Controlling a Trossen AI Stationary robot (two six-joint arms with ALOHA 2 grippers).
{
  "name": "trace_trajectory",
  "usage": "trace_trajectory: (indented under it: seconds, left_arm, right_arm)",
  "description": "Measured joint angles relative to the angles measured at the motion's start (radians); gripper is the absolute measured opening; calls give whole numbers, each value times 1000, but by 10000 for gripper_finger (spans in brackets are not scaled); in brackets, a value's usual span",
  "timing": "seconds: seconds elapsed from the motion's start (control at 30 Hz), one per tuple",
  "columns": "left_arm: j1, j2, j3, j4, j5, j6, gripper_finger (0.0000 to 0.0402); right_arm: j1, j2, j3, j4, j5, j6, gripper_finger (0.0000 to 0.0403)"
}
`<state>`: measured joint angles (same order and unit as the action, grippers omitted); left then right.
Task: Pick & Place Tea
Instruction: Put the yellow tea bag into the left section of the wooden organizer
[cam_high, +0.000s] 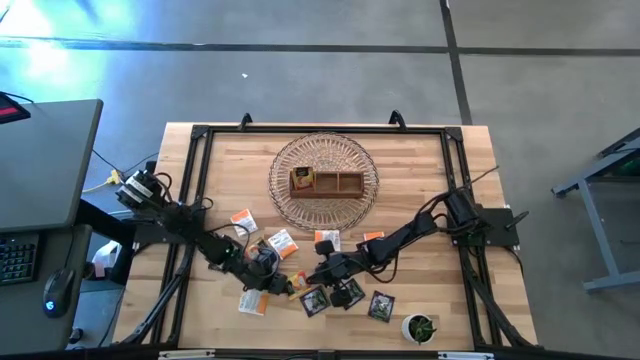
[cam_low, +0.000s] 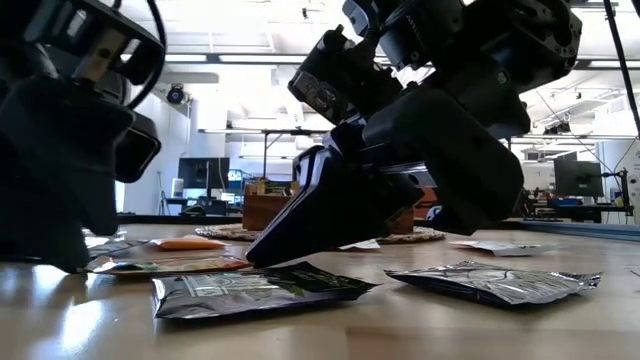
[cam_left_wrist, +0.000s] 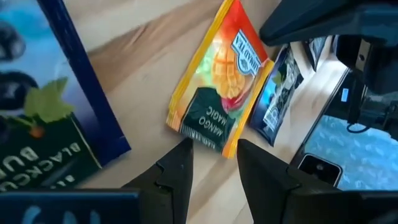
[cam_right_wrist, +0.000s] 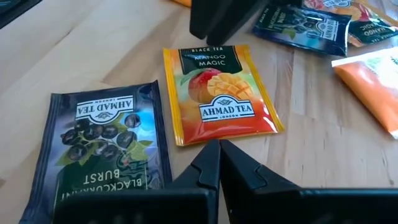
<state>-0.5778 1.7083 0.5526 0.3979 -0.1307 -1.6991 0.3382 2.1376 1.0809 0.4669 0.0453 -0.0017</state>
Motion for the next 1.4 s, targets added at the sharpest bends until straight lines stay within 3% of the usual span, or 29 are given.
trace_trajectory:
  seconds: [0.2,0.6,0.87,1.07,1.4]
  left_arm:
    - [39,1,-1,1,38,33,127]
    - [74,1,-2,-1,88,58,127]
    - [77,0,-2,-4,192,30,127]
    - [76,0,-2,-7,187,43,127]
    - [74,0,-2,-12,141,67,126]
  right_arm:
    - [-10,0,-2,58,-2,-67,4]
    - [-50,29,0,53,-144,-24,2]
    - [-49,31,1,45,-175,-25,2]
    - [-50,32,1,42,-263,-57,2]
    - [-50,35,-2,84,-240,-57,1]
